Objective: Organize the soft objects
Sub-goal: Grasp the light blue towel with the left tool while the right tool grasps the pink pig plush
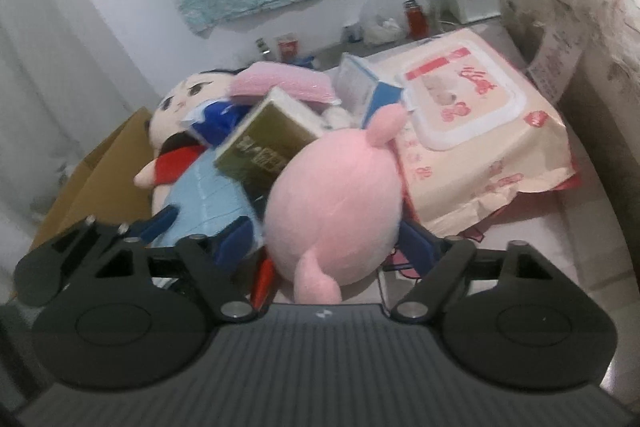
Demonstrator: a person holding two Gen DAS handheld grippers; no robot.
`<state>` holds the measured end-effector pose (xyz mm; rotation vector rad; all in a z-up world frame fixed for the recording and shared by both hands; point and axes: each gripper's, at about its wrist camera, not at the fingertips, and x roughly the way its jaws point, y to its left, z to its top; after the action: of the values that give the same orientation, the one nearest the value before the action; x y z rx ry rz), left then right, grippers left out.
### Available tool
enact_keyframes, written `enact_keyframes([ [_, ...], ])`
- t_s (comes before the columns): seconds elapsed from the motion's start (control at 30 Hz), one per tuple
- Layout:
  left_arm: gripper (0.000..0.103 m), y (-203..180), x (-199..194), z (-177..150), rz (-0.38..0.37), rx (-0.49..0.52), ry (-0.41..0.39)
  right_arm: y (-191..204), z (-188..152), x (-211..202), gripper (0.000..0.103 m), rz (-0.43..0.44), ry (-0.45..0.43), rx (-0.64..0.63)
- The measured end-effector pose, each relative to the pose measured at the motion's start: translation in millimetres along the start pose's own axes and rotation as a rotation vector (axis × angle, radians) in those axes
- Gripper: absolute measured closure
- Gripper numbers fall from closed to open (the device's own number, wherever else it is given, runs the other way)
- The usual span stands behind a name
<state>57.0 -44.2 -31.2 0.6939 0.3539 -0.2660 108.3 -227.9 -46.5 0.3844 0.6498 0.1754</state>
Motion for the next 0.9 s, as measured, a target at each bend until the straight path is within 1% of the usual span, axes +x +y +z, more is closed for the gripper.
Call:
enact_keyframes([
  [0.03, 0.073, 3, 0, 0, -0.002, -0.01, -0.001, -1, 1, 2, 0.032, -0.006, -0.002, 0.017],
  [0.1, 0.077, 6, -2, -1, -0.014, -0.027, -0.001, -1, 2, 4, 0.033, -0.003, -0.004, 0.035],
  [0.2, 0.08, 4, -5, -1, 0.006, -0.011, -0.005, -1, 0, 6, 0.032, -0.009, -0.015, 0.037],
  [0.27, 0.081, 1, -7, -2, 0.016, -0.014, -0.003, -5, -1, 7, 0.033, 0.006, -0.016, 0.073],
  [0.3, 0.081, -1, -8, -1, 0.016, -0.023, -0.001, -9, -2, 7, 0.035, 0.014, -0.02, 0.098],
  [0.33, 0.081, -1, -10, -1, 0.058, -0.056, -0.011, -10, -2, 6, 0.036, 0.017, -0.02, 0.104],
  [0.4, 0.084, 1, -13, 0, 0.054, -0.086, -0.021, -10, -3, 5, 0.042, 0.021, -0.02, 0.109],
  [0.47, 0.087, 4, -16, 0, 0.072, -0.112, -0.03, -8, -3, 4, 0.045, 0.021, -0.011, 0.097],
  [0.53, 0.09, 7, -17, 0, 0.084, -0.127, -0.036, -10, -5, 2, 0.046, 0.025, -0.013, 0.124],
  [0.67, 0.093, 12, -22, 1, 0.076, -0.167, -0.034, -9, -10, -8, 0.046, 0.033, -0.013, 0.136],
  [0.8, 0.093, 21, -33, -5, 0.043, -0.246, -0.033, -9, -20, -26, 0.046, 0.062, -0.034, 0.16],
  [0.9, 0.093, 21, -43, -7, 0.046, -0.253, -0.046, -11, -26, -41, 0.046, 0.067, -0.06, 0.177],
])
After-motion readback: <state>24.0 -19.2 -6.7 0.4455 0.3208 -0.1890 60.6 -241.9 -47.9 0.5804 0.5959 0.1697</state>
